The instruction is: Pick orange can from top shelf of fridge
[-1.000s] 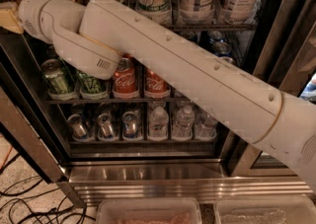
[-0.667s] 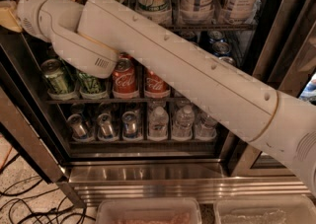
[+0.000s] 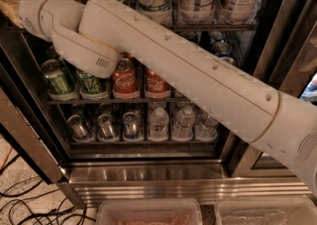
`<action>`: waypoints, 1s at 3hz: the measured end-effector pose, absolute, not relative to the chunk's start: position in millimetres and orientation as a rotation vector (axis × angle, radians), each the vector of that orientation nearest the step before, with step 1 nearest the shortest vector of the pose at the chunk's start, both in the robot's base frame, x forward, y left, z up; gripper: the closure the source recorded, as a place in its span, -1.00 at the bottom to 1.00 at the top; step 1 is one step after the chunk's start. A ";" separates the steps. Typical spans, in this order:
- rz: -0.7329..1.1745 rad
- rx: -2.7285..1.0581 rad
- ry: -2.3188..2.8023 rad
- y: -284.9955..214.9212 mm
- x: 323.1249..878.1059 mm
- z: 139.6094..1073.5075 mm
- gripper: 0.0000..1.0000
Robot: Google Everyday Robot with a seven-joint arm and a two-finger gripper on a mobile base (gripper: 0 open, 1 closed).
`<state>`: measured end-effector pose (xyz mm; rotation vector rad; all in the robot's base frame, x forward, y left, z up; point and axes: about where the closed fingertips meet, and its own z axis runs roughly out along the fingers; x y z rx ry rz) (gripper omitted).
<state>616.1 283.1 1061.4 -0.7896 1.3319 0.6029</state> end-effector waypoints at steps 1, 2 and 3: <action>0.603 -0.790 1.332 283.1 616.1 1061.4 0.72; 0.603 -0.790 1.332 283.2 616.1 1061.4 1.00; 0.605 -0.790 1.328 283.3 615.7 1062.2 1.00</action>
Offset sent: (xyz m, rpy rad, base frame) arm 0.0000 0.0000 0.0000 0.0000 0.0000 0.0000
